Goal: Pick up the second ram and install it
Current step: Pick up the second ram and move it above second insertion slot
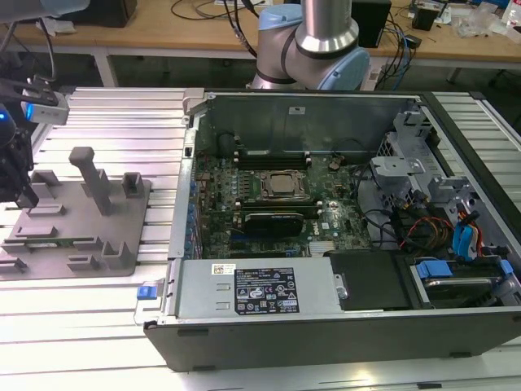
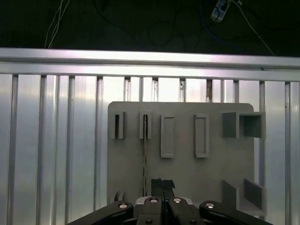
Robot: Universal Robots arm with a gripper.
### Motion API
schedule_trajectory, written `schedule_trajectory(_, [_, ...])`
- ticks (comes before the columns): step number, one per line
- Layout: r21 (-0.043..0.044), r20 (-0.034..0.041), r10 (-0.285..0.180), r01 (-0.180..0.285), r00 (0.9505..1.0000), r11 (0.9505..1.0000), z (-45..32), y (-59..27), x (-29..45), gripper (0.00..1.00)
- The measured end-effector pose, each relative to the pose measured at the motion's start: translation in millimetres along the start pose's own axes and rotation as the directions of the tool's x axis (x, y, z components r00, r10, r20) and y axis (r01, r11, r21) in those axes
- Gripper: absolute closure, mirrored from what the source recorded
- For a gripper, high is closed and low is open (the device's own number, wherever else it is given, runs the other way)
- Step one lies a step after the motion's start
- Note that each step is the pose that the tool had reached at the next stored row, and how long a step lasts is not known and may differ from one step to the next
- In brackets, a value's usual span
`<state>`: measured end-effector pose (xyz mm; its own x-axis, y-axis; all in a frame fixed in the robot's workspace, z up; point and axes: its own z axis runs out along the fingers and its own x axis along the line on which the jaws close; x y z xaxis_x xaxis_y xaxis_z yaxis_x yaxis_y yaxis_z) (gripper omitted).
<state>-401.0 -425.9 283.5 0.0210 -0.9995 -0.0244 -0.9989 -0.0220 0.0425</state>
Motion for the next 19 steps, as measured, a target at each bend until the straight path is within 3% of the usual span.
schedule_trajectory(10, [0.0,0.0,0.0,0.0,1.0,1.0,6.5,0.3,0.2,0.92])
schedule_trajectory(14, [-0.0001,0.0004,0.0,0.0,1.0,1.0,16.8,1.0,2.1,0.92])
schedule_trajectory(19, [0.0002,0.0023,0.0,0.0,1.0,1.0,23.6,0.9,8.6,0.92])
